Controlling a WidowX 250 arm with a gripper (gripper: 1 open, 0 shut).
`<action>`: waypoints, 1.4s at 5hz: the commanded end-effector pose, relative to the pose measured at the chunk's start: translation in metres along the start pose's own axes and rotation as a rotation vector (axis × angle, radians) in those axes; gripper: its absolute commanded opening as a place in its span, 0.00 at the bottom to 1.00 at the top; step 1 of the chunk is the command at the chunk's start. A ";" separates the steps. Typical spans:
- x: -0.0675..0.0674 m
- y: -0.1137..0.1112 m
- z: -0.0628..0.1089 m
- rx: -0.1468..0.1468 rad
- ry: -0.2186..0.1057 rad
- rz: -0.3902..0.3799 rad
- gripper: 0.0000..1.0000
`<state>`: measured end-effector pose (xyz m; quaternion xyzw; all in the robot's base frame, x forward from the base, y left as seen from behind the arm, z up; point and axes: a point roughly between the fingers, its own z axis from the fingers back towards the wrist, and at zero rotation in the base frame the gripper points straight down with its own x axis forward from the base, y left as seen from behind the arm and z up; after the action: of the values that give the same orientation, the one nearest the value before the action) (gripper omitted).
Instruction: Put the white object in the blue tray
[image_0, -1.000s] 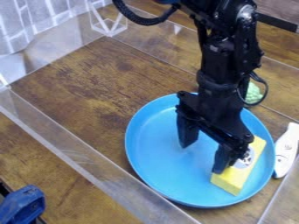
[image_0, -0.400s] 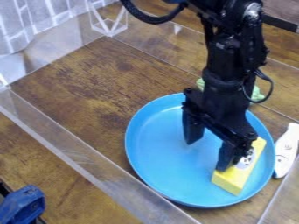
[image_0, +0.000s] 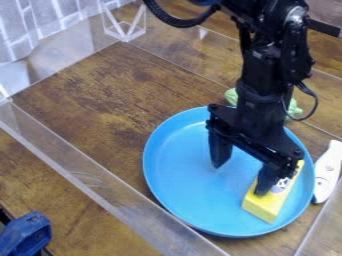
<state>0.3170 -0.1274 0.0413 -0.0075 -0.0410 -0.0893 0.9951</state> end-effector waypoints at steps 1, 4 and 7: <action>0.002 -0.007 0.015 -0.001 -0.061 0.095 1.00; 0.017 -0.017 -0.009 -0.014 -0.089 0.049 1.00; 0.029 -0.006 -0.014 -0.030 -0.113 0.025 0.00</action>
<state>0.3431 -0.1408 0.0269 -0.0262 -0.0865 -0.0729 0.9932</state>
